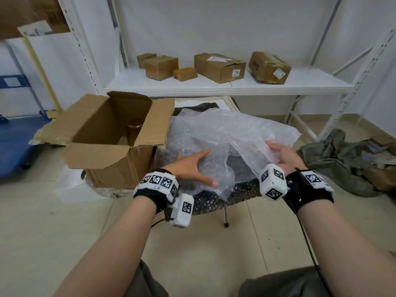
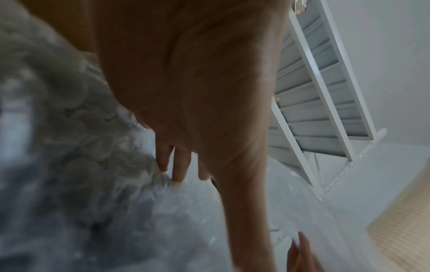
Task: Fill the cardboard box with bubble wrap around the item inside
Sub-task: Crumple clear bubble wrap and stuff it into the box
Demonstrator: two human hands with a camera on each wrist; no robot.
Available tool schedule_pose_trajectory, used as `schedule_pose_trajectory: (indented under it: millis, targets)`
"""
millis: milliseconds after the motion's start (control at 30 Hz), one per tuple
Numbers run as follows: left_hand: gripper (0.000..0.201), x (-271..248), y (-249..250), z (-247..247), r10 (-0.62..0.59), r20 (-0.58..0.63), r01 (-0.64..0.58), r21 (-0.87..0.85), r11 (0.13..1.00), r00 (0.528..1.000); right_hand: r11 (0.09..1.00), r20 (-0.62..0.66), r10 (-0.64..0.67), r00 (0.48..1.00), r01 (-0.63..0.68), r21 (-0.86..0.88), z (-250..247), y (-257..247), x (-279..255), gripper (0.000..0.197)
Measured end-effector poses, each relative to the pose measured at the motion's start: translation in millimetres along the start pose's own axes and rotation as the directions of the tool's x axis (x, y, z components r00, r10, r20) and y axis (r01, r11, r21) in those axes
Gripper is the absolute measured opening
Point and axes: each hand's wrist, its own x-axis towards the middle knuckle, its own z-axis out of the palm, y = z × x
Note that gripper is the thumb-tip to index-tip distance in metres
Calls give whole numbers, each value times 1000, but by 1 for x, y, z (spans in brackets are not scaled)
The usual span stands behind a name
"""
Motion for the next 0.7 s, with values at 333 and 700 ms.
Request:
schedule_pose_trajectory:
  millis: [333,700]
  targets:
    - [91,4,34,-11,-46,-238,-84,-508,857,970,998,101,39,994,-44,50,13,3,-3,37]
    - [48,4,23,-20,-382,-262,-131,-933,337,886,986,270,99,958,-58,-156,14,-3,-2,55]
